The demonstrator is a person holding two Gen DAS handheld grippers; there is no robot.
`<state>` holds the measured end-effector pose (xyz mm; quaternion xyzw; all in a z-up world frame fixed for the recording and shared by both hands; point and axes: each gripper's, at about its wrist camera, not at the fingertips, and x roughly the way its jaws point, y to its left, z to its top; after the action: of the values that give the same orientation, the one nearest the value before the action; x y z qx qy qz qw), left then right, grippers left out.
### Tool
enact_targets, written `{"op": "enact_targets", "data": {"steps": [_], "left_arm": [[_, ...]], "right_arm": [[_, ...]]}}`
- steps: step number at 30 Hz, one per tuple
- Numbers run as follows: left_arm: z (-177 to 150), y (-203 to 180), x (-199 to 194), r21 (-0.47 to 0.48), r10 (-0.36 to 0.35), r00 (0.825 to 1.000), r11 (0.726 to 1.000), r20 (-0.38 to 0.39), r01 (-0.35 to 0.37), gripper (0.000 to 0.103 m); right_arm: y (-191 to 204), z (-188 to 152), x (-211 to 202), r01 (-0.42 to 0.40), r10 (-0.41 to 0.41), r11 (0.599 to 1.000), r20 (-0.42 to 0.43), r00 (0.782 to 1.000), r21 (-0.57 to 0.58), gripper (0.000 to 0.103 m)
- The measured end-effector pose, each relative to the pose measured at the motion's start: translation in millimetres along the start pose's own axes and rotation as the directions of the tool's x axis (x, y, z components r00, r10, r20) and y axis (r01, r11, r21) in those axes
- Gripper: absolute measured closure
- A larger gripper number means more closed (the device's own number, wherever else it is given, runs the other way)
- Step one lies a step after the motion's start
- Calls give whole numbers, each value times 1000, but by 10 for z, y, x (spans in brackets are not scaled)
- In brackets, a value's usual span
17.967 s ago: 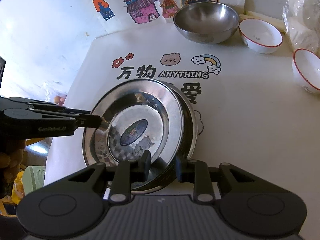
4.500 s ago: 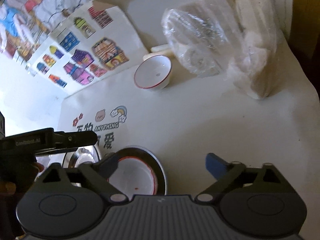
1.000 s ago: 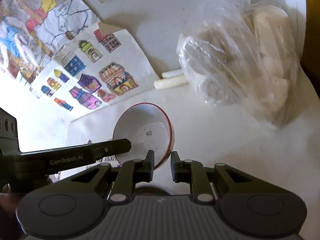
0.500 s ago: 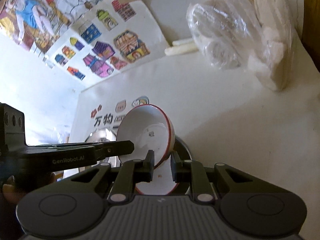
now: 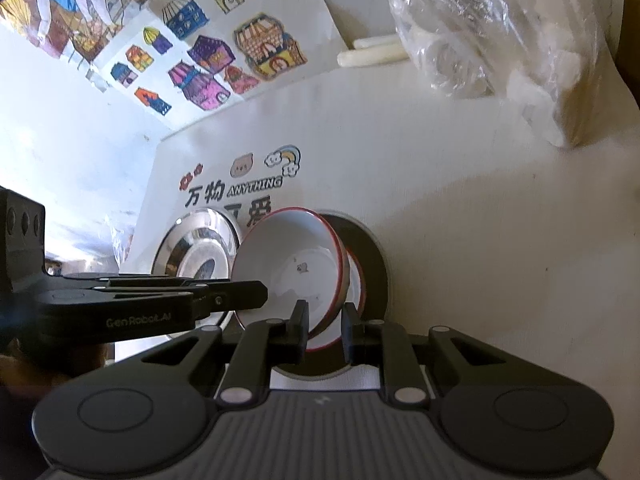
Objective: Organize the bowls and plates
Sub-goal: 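Carry the second white bowl with both grippers and lower it into the first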
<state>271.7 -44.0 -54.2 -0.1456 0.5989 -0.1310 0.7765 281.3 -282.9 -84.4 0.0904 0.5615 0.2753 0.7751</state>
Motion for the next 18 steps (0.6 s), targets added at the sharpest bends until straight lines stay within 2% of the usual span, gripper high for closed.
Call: {"op": "enact_targets", "data": {"steps": [18], "left_arm": [[-24, 36, 91, -24, 27, 998, 999, -57, -29, 90]], "right_arm": [[14, -5, 130, 14, -14, 1000, -60, 998, -1, 84]]}}
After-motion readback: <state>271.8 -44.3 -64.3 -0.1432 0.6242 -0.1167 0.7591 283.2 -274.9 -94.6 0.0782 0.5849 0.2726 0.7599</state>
